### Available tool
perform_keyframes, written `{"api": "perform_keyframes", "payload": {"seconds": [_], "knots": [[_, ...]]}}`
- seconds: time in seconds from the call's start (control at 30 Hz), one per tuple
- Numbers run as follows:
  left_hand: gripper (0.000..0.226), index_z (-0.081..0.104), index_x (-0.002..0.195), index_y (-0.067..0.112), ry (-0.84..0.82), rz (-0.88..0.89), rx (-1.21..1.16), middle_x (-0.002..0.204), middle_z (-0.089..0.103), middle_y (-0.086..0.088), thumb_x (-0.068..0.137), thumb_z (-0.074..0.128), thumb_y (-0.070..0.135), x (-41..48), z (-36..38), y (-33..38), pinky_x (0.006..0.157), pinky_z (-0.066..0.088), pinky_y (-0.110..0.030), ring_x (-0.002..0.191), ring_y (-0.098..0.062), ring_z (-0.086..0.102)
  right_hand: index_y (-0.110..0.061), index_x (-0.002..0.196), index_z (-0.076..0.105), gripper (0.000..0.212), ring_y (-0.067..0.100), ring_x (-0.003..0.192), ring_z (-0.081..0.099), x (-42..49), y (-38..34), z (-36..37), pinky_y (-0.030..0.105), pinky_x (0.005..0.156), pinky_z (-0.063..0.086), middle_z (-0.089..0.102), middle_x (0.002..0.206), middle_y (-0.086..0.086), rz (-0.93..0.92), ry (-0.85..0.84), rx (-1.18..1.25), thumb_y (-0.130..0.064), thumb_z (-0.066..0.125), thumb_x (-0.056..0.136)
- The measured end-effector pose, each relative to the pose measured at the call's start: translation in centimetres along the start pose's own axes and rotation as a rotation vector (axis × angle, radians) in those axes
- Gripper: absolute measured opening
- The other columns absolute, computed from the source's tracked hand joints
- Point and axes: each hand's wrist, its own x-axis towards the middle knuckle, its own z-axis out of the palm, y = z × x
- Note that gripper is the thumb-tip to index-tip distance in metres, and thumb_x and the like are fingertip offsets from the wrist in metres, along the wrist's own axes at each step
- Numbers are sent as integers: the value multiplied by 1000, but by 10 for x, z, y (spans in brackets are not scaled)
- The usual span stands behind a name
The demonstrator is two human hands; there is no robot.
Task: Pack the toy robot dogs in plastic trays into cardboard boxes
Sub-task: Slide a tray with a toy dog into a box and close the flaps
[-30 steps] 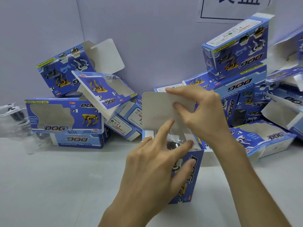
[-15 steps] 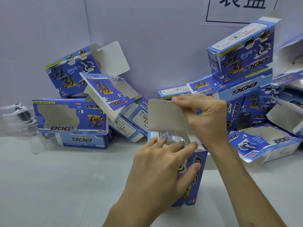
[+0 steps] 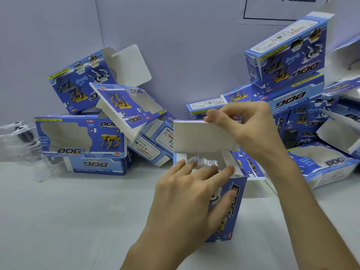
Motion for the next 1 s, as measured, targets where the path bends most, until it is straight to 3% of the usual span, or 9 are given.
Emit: {"api": "perform_keyframes", "payload": {"seconds": [0.07,0.17,0.33,0.47,0.53,0.63,0.7,0.83,1.0], "knots": [[42,68,123,38,-4,-5,-8,111,73,15,92,45,53,-1,0,0,95,52,-35,106,-18,69,-25,83,80,7,4,64,54,1,-9,-4,15,62,43,68,70,-8,15,-101,19,-32,80,82],[43,66,125,39,-26,-16,-7,115,72,14,93,42,55,-1,1,0,98,51,-39,111,-20,67,-33,95,79,22,10,67,53,-1,-11,-6,20,63,45,66,75,-13,92,-299,44,-42,75,75],[42,65,126,39,-18,-12,-18,116,72,13,93,45,52,-1,3,-2,100,50,-40,111,-21,67,-33,112,75,34,-5,106,64,-2,-8,-9,11,86,49,74,108,-20,169,-519,38,-44,64,82],[40,66,124,38,6,-4,-5,112,72,15,92,46,52,-2,3,0,99,49,-35,107,-19,68,-39,100,74,19,-9,92,66,-3,-8,-5,7,75,47,75,92,-22,93,-412,16,-38,67,83],[39,68,122,37,31,8,-10,109,73,16,92,47,51,-2,3,0,97,49,-33,102,-18,68,-33,100,75,15,-4,90,68,-2,-6,2,13,76,50,76,90,-18,42,-302,-15,-28,70,87],[37,69,121,36,62,22,-46,109,73,15,93,47,49,-2,4,-1,94,49,-32,100,-17,67,-17,104,78,16,13,92,70,-1,-2,9,35,82,55,77,92,-5,-5,-206,-92,-19,71,90],[38,68,123,36,65,22,-58,111,72,15,94,48,49,-3,6,-3,95,49,-34,104,-19,67,-18,105,78,17,9,93,69,-1,-2,7,30,82,55,77,94,-8,-18,-217,-97,-19,70,90],[39,62,130,37,26,14,-60,117,70,13,95,48,47,-2,10,-7,100,47,-39,114,-23,63,-34,112,72,24,-8,104,64,-2,-6,-4,8,82,47,73,104,-24,58,-421,-25,-22,65,92],[36,62,129,36,78,31,-91,115,69,13,96,50,45,-2,13,-8,95,47,-36,110,-18,61,-27,125,70,32,2,116,63,-5,-10,-19,16,97,47,72,117,-14,187,-747,41,-16,62,96]]}}
